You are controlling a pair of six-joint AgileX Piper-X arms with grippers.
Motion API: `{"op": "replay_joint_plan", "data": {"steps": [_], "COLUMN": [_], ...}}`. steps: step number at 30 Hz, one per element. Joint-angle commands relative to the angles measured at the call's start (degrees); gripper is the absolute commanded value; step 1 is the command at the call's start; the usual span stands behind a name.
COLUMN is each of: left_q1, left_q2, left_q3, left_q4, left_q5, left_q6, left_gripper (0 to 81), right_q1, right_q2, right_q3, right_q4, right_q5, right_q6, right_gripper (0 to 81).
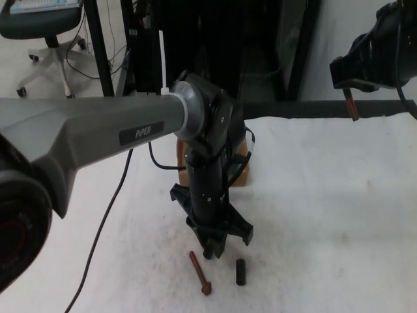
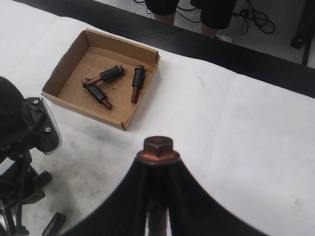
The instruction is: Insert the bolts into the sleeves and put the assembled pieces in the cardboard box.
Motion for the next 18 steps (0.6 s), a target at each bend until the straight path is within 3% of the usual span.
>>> {"op": "replay_joint_plan", "data": {"steps": [1, 18], "left_q1": [-0.31, -0.31], "left_q2": [1.36, 1.36], "left_q3": [0.36, 0.35], "left_q4": [0.19, 0.08], "left_q5": [0.07, -0.91], "left_q6": [-0.56, -1.53], "left_gripper": [32.8, 32.8], "right_q1": [-0.21, -0.21], "right_q2": [-0.71, -0.71], "right_q3": [-0.34, -0.34], "right_q4": [0.19, 1.6], "right_q5": [-0.89, -0.89], "right_q6": [0.08, 0.08], "right_gripper": [0.8, 0.8]}}
